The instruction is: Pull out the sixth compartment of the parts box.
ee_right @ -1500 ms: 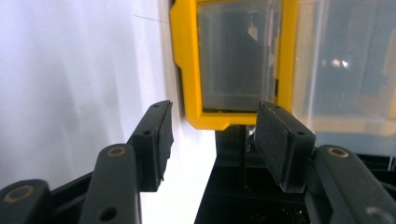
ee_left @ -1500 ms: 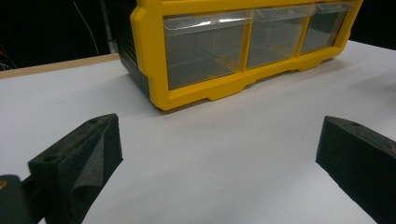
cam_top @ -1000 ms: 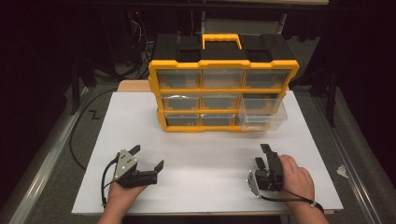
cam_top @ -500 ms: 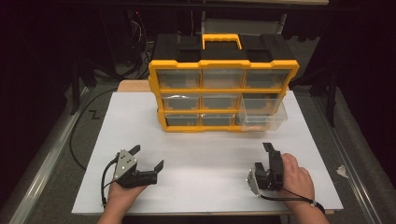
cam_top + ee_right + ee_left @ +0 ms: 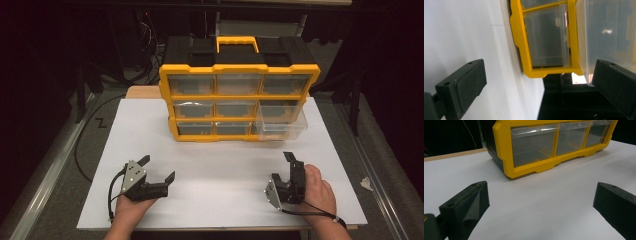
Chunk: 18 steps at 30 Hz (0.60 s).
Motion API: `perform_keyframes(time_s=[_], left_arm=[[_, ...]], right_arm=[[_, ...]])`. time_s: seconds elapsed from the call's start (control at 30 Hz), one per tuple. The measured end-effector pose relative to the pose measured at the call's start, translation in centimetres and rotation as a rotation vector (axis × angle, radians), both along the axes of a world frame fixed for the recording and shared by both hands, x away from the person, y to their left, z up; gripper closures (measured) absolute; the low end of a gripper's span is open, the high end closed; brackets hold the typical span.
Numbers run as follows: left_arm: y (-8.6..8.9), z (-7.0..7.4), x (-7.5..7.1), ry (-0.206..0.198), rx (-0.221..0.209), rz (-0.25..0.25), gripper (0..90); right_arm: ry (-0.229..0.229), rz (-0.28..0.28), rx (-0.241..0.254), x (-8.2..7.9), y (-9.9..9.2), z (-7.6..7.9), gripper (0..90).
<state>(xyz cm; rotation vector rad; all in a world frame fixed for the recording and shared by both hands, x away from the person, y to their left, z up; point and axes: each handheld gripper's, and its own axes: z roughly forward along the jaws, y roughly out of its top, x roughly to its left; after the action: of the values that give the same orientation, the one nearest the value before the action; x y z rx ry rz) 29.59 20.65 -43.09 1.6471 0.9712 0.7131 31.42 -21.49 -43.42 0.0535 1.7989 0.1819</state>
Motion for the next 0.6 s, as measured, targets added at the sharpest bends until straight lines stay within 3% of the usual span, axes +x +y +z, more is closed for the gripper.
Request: perform_keyframes(time_s=[0.23,0.4,0.6], left_arm=[[0.1,0.0,0.0,-0.001,-0.002,0.000,0.9],[0.1,0.1,0.0,-0.002,-0.002,0.000,0.9],[0.1,0.0,0.0,0.000,-0.002,-0.001,0.9]], right_arm=[[0.069,-0.038,0.128,0.6,-0.5,0.0,0.9],[0.141,-0.083,0.274,0.9,-1.3,0.2,1.0],[0.206,-0.094,0.450,1.1,-2.1,0.4,1.0]])
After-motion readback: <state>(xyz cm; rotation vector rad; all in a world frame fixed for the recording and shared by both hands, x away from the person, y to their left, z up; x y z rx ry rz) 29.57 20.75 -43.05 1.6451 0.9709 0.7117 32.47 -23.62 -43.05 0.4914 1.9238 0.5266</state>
